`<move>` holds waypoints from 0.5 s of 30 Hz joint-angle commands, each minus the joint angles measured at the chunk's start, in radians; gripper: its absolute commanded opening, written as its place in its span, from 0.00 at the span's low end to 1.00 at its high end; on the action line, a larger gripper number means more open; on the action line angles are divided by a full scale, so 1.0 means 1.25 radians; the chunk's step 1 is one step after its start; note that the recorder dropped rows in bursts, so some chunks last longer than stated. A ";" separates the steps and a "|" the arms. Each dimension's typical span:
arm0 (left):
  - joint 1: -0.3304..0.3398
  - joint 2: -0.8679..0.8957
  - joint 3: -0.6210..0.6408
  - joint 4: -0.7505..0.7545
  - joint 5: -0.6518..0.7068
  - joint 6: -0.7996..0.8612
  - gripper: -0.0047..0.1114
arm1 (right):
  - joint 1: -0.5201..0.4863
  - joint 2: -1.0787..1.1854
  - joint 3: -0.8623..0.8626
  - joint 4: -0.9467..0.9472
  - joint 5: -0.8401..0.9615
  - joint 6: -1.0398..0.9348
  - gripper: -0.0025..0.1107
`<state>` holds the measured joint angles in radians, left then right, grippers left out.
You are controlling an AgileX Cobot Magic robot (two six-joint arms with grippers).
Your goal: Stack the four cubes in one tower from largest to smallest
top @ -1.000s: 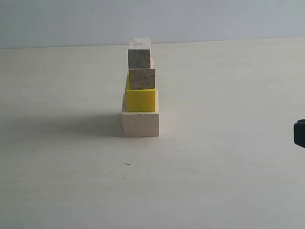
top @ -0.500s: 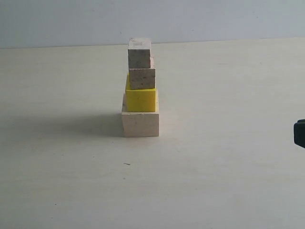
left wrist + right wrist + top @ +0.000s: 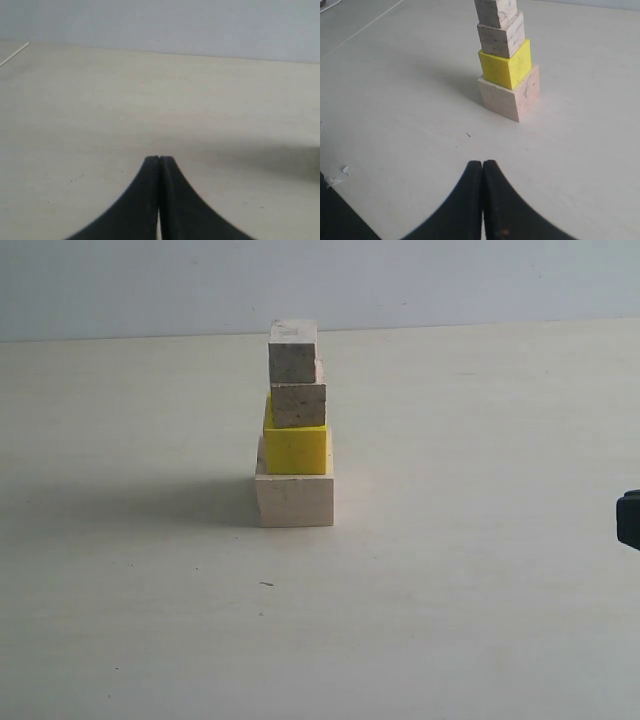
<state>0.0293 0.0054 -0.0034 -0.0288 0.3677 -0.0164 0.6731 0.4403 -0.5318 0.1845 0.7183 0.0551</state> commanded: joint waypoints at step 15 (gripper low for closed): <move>-0.006 -0.004 0.003 -0.006 -0.011 0.013 0.04 | 0.001 -0.002 0.005 0.000 -0.009 -0.002 0.02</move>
<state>0.0293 0.0054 -0.0034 -0.0288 0.3677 0.0000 0.6731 0.4403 -0.5318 0.1845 0.7183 0.0551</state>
